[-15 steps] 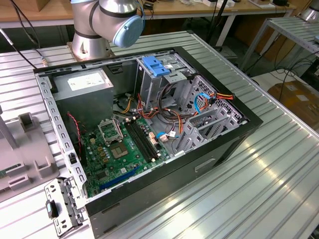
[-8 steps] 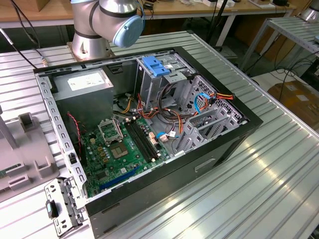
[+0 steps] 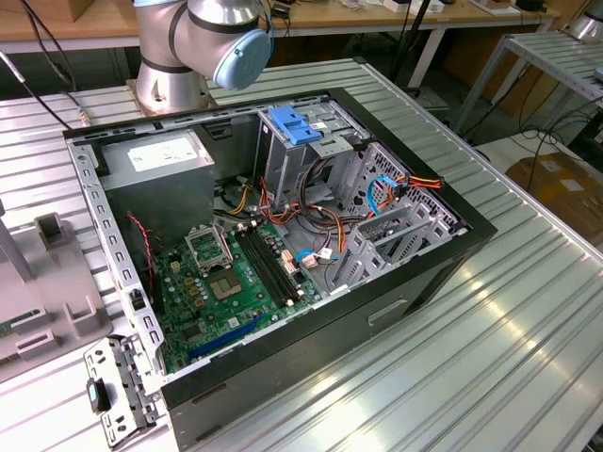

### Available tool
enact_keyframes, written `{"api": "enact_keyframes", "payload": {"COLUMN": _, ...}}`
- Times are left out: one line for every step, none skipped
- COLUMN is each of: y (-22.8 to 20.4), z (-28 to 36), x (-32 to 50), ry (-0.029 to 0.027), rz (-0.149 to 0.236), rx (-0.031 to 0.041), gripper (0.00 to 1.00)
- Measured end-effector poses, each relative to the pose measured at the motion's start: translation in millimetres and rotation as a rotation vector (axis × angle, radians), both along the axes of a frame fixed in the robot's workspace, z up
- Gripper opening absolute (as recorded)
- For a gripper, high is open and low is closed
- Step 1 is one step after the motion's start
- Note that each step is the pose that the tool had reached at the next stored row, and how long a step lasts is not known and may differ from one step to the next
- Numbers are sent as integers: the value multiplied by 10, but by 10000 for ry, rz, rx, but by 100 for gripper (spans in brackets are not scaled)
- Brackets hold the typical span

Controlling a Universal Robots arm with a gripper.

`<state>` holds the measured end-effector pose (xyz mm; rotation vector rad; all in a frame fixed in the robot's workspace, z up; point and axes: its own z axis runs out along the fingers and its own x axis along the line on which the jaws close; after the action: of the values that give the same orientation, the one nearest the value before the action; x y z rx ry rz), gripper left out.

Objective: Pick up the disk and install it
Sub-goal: 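Pick up the disk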

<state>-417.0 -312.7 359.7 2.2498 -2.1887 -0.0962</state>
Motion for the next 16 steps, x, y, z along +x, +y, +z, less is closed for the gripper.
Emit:
{"api": "enact_keyframes", "payload": {"y": 0, "z": 7, "x": 0, "ry": 0, "rz": -1, "rx": -1, "gripper": 37}}
{"api": "enact_keyframes", "payload": {"y": 0, "z": 15, "x": 0, "ry": 1, "rz": 0, "rx": -1, "gripper": 37}}
{"api": "enact_keyframes", "payload": {"y": 0, "z": 21, "x": 0, "ry": 0, "rz": 0, "rx": 0, "gripper": 37}}
{"api": "enact_keyframes", "payload": {"y": 0, "z": 26, "x": 0, "ry": -1, "rz": 0, "rx": 0, "gripper": 37}}
{"api": "enact_keyframes", "payload": {"y": 0, "z": 32, "x": 0, "ry": 0, "rz": 0, "rx": 0, "gripper": 37}}
{"api": "enact_keyframes", "payload": {"y": 0, "z": 41, "x": 0, "ry": 1, "rz": 0, "rx": -1, "gripper": 37}}
{"api": "enact_keyframes", "payload": {"y": 0, "z": 48, "x": 0, "ry": 1, "rz": 0, "rx": -1, "gripper": 37}}
{"api": "enact_keyframes", "payload": {"y": 0, "z": 57, "x": 0, "ry": 1, "rz": 0, "rx": -1, "gripper": 37}}
{"api": "enact_keyframes", "payload": {"y": 0, "z": 67, "x": 0, "ry": 2, "rz": 0, "rx": -1, "gripper": 37}}
{"api": "enact_keyframes", "payload": {"y": 0, "z": 80, "x": 0, "ry": 1, "rz": 0, "rx": -1, "gripper": 37}}
{"api": "enact_keyframes", "payload": {"y": 0, "z": 88, "x": 0, "ry": 0, "rz": 0, "rx": 0, "gripper": 37}}
{"api": "enact_keyframes", "payload": {"y": 0, "z": 102, "x": 0, "ry": -1, "rz": 0, "rx": 0, "gripper": 37}}
{"api": "enact_keyframes", "payload": {"y": 0, "z": 111, "x": 0, "ry": -1, "rz": 0, "rx": 0, "gripper": 37}}
{"api": "enact_keyframes", "payload": {"y": 0, "z": 118, "x": 0, "ry": 0, "rz": 0, "rx": 0, "gripper": 37}}
{"api": "enact_keyframes", "payload": {"y": 0, "z": 129, "x": 0, "ry": 0, "rz": 0, "rx": 1, "gripper": 37}}
{"api": "enact_keyframes", "payload": {"y": 0, "z": 137, "x": 0, "ry": 0, "rz": 0, "rx": 1, "gripper": 37}}
